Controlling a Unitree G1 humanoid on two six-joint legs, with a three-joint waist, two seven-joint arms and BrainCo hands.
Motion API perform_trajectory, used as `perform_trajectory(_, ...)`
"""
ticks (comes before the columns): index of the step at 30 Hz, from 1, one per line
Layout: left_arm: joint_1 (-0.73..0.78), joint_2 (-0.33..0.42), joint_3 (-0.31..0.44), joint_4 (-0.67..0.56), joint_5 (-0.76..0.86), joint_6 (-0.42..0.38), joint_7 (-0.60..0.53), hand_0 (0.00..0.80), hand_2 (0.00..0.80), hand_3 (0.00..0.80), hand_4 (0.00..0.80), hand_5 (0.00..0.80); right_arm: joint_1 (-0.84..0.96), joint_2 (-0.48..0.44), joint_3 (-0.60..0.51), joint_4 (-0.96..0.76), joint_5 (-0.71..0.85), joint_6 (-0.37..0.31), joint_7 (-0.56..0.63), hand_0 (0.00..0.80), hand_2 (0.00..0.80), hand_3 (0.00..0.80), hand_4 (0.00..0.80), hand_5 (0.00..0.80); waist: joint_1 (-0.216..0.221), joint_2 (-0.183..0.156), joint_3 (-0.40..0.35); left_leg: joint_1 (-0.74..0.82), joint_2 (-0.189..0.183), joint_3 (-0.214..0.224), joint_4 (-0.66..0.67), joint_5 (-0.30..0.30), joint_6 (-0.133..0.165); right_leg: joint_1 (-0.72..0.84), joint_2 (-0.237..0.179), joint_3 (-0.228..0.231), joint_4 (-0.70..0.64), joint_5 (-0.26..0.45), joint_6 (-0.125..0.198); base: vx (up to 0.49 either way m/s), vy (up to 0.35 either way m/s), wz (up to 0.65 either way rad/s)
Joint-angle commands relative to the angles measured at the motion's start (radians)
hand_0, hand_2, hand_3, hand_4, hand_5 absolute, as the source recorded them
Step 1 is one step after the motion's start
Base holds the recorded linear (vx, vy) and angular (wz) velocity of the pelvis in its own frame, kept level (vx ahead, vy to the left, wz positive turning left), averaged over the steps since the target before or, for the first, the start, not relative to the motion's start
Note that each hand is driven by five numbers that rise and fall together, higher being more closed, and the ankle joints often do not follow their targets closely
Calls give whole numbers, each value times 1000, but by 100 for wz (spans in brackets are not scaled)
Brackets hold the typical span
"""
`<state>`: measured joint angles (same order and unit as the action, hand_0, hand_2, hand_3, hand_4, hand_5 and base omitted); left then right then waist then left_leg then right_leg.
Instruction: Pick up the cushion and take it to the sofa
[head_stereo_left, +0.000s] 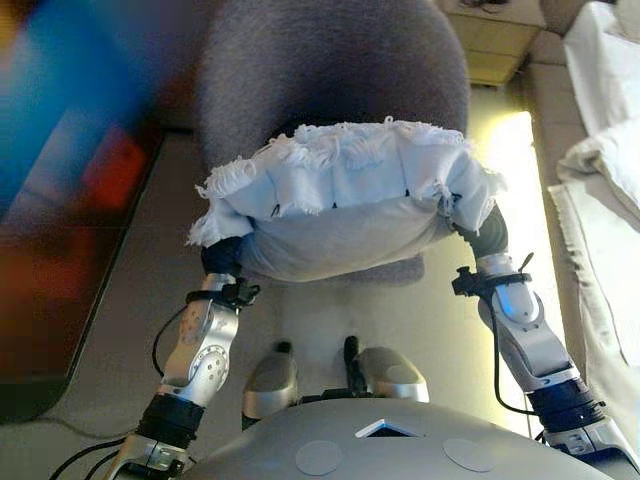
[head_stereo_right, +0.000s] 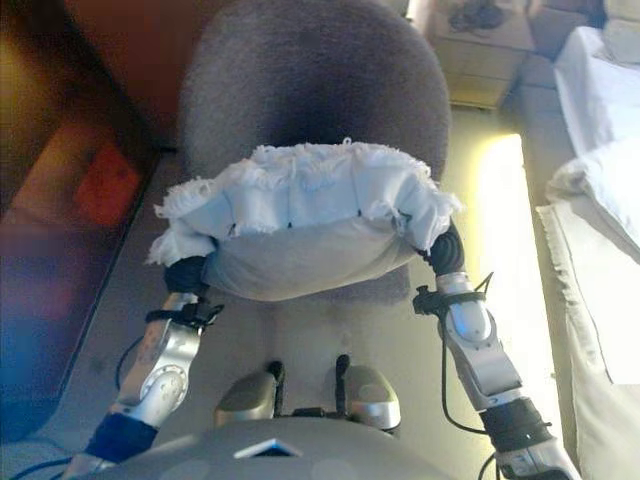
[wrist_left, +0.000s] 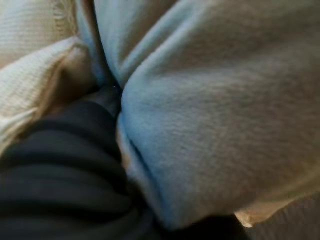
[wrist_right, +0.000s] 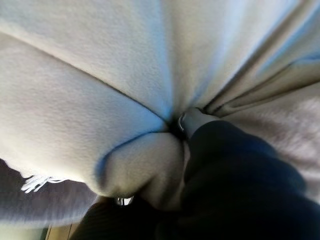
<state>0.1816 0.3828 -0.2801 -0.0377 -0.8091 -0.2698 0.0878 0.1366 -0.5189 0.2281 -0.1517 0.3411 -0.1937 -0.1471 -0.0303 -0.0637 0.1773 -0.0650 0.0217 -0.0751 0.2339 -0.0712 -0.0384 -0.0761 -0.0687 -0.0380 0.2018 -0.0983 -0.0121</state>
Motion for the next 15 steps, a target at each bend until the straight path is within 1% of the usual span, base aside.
perform_trajectory(1, -75, -37, -22, -144, 3, -79, -72, 800, 800, 800, 800, 800, -31, -17, -3, -144, 3, -72, 21, 800, 800, 800, 800, 800, 13, -11, -52, 28, 72, 10, -149, 170, -42, 100, -36, 28, -276, 219, 103, 82, 110, 43)
perform_trajectory(3, -80, -44, -26, -145, 20, -77, -57, 800, 800, 800, 800, 800, -22, -11, -12, -142, 10, -65, 40, 800, 800, 800, 800, 800, 7, -4, -65, 80, 71, 7, -246, 146, -39, 105, -42, 24, -285, 221, 111, 126, 130, 31)
perform_trajectory(5, -74, -44, -20, -154, 30, -63, -43, 800, 800, 800, 800, 800, -2, -6, -23, -154, 16, -49, 65, 800, 800, 800, 800, 800, 0, -1, -79, 99, 67, 16, -281, 148, -37, 102, -48, 27, -289, 232, 116, 107, 100, 1)
perform_trajectory(7, -51, -39, -5, -158, 38, -48, -43, 800, 800, 800, 800, 800, 29, 0, -36, -164, 21, -38, 87, 800, 800, 800, 800, 800, -8, 3, -92, 116, 65, 31, -294, 139, -32, 103, -50, 32, -286, 230, 120, 151, 87, -14)
perform_trajectory(10, -23, -32, 7, -148, 62, -38, -63, 800, 800, 800, 800, 800, 45, 19, -33, -153, 20, -40, 89, 800, 800, 800, 800, 800, -13, 5, -94, 127, 61, 56, -298, 125, -24, 97, -56, 42, -283, 231, 127, 123, 42, -6)
perform_trajectory(12, -17, -22, 7, -139, 102, -36, -64, 800, 800, 800, 800, 800, 45, 31, -23, -145, 13, -42, 75, 800, 800, 800, 800, 800, -17, 9, -86, 139, 59, 69, -304, 108, -17, 97, -58, 47, -282, 224, 133, 114, 5, -4)
perform_trajectory(15, -46, 2, 3, -123, 141, -37, -58, 800, 800, 800, 800, 800, 21, 45, 0, -130, 3, -47, 41, 800, 800, 800, 800, 800, -25, 12, -67, 139, 55, 86, -306, 100, -7, 81, -65, 58, -278, 232, 142, 46, -30, -10)
